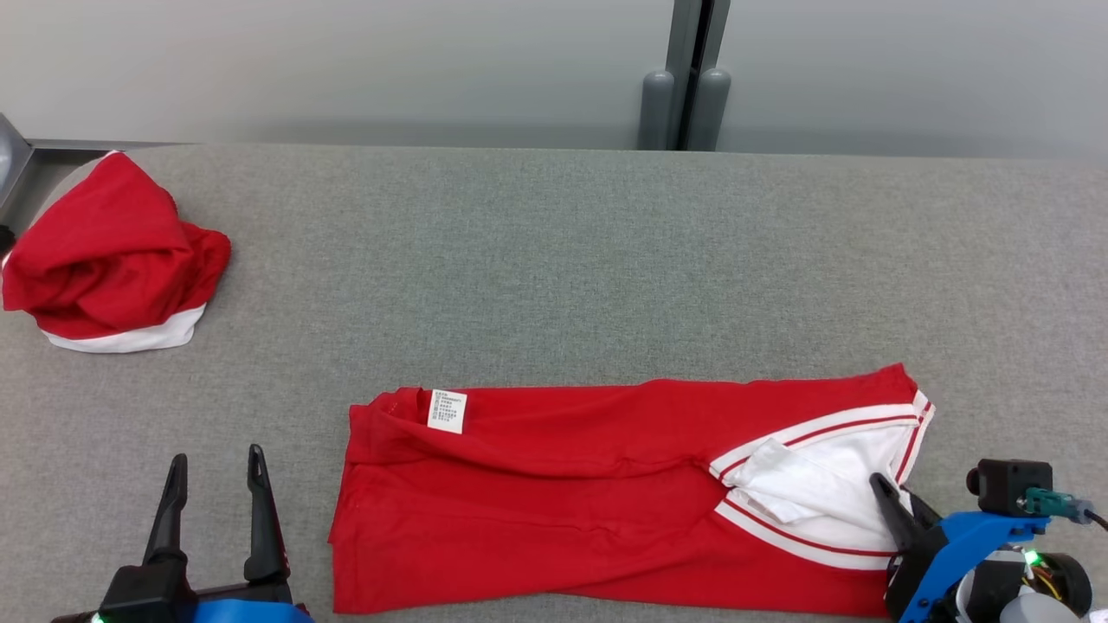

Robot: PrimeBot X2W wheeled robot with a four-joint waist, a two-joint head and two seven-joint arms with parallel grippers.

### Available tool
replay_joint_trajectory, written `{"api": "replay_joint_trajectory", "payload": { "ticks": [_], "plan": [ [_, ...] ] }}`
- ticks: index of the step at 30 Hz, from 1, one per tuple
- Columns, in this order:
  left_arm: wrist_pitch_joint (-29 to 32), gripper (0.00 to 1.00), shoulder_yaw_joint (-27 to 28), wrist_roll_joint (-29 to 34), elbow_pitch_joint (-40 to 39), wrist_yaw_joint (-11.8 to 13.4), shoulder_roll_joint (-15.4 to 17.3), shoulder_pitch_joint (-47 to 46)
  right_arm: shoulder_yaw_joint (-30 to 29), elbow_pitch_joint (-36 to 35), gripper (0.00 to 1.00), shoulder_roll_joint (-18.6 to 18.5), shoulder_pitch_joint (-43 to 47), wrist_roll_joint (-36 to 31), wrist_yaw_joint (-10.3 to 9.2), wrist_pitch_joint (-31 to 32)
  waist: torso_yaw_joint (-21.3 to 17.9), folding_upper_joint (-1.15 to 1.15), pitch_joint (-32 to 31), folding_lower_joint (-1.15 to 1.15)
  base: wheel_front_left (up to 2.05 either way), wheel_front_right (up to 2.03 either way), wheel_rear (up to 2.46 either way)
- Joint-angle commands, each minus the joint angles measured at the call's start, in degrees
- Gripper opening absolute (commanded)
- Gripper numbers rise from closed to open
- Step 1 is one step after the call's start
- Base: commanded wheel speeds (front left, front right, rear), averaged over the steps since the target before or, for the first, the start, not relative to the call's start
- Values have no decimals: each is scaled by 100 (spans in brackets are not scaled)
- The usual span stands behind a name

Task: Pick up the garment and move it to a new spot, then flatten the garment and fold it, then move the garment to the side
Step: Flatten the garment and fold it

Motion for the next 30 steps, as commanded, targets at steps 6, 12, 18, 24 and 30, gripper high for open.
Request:
{"api": "replay_joint_trajectory", "payload": {
  "ticks": [6, 12, 18, 24, 30],
  "plan": [
    [-27, 100, -14, 49, 1, 104, -11, 96, -232, 56, 0, -232, 30, 149, 7, -210, -86, 0, -162, 0, 0, 0, 0],
    [-26, 100, -12, 86, 22, 92, -10, 128, -817, 280, 0, -711, -28, 182, 7, -203, -168, 0, -305, 0, 0, 0, 0],
    [-26, 100, -30, 50, 3, 118, -11, 179, -851, -13, 0, -804, 85, 100, 8, 143, -292, 0, -360, 0, 0, 0, 0],
    [-26, 100, 15, -31, 10, 135, -9, 210, -675, -753, 0, -573, 285, 299, 9, 453, -357, 0, -388, 0, 0, 0, 0],
    [-26, 100, 44, -38, -21, 147, -8, 174, -318, -1812, 0, -304, 442, 467, 9, 906, -390, 0, -330, 0, 0, 0, 0]
  ]
}}
